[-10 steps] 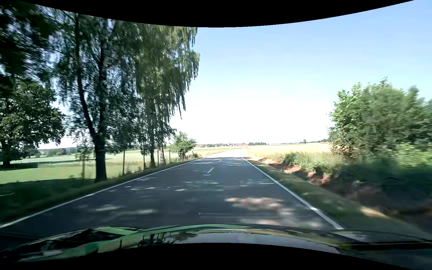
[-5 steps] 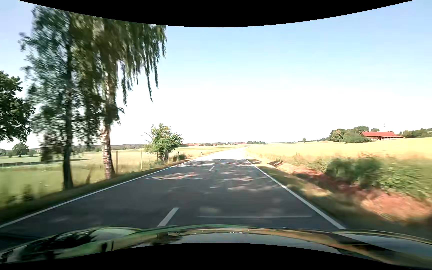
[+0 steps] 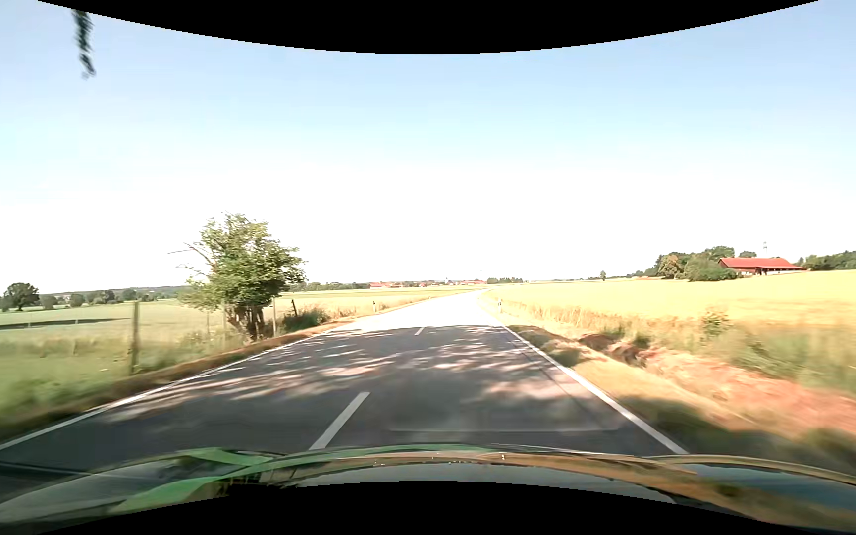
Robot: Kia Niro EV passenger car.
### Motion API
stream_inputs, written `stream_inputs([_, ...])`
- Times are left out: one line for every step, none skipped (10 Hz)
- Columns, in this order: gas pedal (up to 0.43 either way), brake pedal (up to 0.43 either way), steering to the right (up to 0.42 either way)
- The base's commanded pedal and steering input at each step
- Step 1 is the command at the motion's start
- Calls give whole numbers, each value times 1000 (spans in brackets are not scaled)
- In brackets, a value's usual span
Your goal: Follow the waypoints while adhering to traffic rules and regulations
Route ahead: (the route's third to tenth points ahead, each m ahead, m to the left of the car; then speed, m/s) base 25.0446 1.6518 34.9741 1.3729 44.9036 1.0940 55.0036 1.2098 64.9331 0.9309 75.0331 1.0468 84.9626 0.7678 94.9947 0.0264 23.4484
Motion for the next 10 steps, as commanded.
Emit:
stream_inputs([280,0,1])
stream_inputs([280,0,0])
stream_inputs([268,0,1])
stream_inputs([240,0,1])
stream_inputs([228,0,0])
stream_inputs([228,0,1])
stream_inputs([228,0,1])
stream_inputs([248,0,0])
stream_inputs([248,0,1])
stream_inputs([268,0,1])
